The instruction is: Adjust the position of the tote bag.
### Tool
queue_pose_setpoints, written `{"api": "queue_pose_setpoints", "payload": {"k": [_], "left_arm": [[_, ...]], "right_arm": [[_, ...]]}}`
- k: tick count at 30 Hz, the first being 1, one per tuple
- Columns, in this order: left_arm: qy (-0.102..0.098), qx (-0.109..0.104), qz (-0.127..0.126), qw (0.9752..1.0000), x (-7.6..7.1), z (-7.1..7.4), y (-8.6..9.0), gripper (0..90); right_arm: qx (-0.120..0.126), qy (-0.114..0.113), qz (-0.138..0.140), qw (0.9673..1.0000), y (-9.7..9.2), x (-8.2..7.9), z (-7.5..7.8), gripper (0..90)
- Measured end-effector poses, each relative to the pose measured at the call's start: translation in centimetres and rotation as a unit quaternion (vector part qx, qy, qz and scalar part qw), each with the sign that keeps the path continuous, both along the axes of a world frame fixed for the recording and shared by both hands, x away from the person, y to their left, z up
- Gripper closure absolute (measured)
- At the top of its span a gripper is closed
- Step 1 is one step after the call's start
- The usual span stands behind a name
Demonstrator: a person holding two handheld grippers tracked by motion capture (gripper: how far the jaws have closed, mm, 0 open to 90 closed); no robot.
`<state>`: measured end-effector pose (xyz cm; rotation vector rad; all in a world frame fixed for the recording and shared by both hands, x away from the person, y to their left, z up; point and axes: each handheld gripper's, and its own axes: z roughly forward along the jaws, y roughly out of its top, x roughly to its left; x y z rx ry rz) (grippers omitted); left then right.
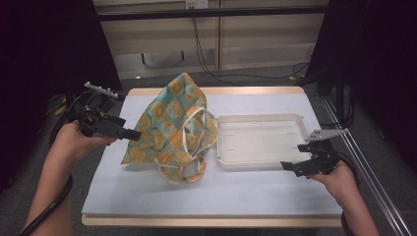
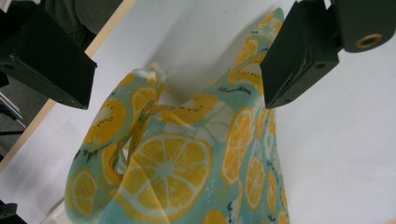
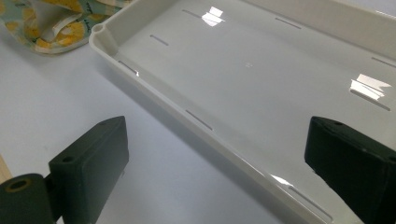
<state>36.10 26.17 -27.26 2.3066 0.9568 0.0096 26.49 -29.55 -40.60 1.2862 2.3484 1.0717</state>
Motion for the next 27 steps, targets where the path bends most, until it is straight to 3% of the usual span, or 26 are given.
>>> {"api": "queue_pose_setpoints", "payload": {"k": [6,12,25,27], "left_arm": [[-0.002,0.001,0.005,1.0000,0.5,1.4,-0.4,9.7],[-0.008,0.006,-0.014,0.9999,0.9,2.9,-1.6,10.4],[0.001,0.003,-0.020,0.9998,2.3,4.4,-3.0,10.5],[0.005,-0.005,-0.016,0.9998,2.5,4.5,-3.2,10.6]], "right_arm": [[-0.002,-0.004,0.001,1.0000,0.1,0.0,0.0,6.2],[-0.005,0.001,0.005,1.0000,0.4,0.0,-0.1,6.2],[-0.004,0.000,0.007,1.0000,0.5,0.0,-0.2,6.2],[-0.004,0.000,0.006,1.0000,0.5,0.0,-0.2,6.2]]}}
